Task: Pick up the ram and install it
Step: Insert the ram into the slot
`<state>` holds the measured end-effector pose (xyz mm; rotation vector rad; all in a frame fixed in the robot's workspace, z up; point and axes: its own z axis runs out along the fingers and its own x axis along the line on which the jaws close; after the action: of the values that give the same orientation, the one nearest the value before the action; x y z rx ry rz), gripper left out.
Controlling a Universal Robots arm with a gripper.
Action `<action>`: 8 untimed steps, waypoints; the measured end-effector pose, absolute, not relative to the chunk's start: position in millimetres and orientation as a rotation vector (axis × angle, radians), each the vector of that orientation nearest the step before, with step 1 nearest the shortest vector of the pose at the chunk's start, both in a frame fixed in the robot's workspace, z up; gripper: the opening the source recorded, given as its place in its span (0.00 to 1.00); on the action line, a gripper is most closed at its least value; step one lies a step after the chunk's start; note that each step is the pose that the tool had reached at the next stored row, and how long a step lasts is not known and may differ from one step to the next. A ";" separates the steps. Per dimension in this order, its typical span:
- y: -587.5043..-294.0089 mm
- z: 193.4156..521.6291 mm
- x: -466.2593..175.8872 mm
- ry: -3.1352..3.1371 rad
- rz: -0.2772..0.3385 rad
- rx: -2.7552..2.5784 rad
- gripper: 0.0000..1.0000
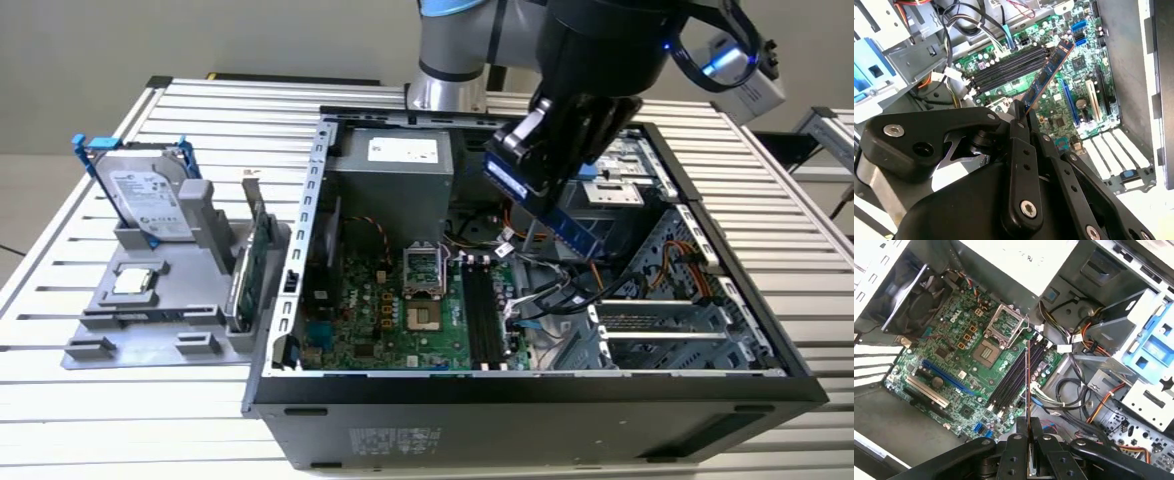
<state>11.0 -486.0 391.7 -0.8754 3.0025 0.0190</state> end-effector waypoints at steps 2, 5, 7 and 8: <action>-486.0 391.5 11.2 3.012 0.019 -0.841 0.00; -486.0 391.4 11.3 3.025 0.018 -0.792 0.00; -486.0 391.3 11.4 3.034 0.018 -0.758 0.00; -486.0 391.2 11.5 3.038 0.018 -0.741 0.00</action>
<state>11.5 -486.0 391.2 -0.7413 3.0379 0.0180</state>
